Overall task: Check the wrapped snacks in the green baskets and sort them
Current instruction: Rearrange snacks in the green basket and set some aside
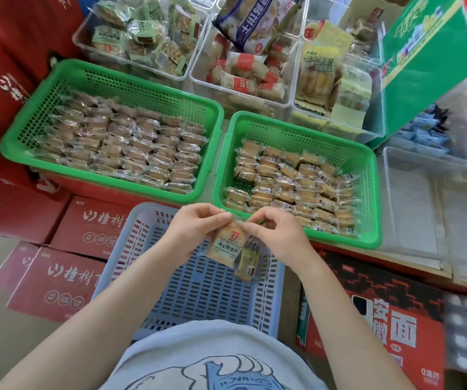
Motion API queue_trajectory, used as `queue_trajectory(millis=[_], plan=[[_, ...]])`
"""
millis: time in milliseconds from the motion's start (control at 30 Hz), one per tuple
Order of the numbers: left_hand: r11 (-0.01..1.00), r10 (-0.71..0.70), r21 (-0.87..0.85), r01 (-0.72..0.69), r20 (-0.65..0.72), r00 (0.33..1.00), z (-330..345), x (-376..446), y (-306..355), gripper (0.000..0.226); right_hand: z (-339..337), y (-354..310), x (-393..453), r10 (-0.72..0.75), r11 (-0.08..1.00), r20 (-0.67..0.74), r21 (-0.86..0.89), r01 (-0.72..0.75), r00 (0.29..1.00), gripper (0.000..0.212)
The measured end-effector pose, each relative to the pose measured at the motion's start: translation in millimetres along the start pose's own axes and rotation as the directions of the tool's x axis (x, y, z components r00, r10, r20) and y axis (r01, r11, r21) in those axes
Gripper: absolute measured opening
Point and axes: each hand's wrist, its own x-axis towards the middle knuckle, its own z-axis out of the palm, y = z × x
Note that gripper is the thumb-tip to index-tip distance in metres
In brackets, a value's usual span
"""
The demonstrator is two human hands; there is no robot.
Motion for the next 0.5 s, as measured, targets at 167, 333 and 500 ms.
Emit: queue_trajectory(millis=[167,333,500], plan=[[0.985,0.118,0.154,-0.083,-0.239,0.964,2.4,33.4,6.6,0.031,-10.7,3.7,36.0,0.017,0.999,-0.038,0.042,-0.016,0.999,0.014],[0.885,0.290,0.440,-0.153,-0.265,0.920,-4.6,60.4,17.0,0.010,-27.6,13.1,76.9,-0.016,0.999,-0.283,0.027,0.025,0.959,0.013],[0.645,0.421,0.722,-0.251,-0.061,0.905,-2.5,78.4,-3.5,0.028,-21.3,28.6,116.3,-0.066,0.992,-0.292,-0.119,0.032,0.954,0.007]])
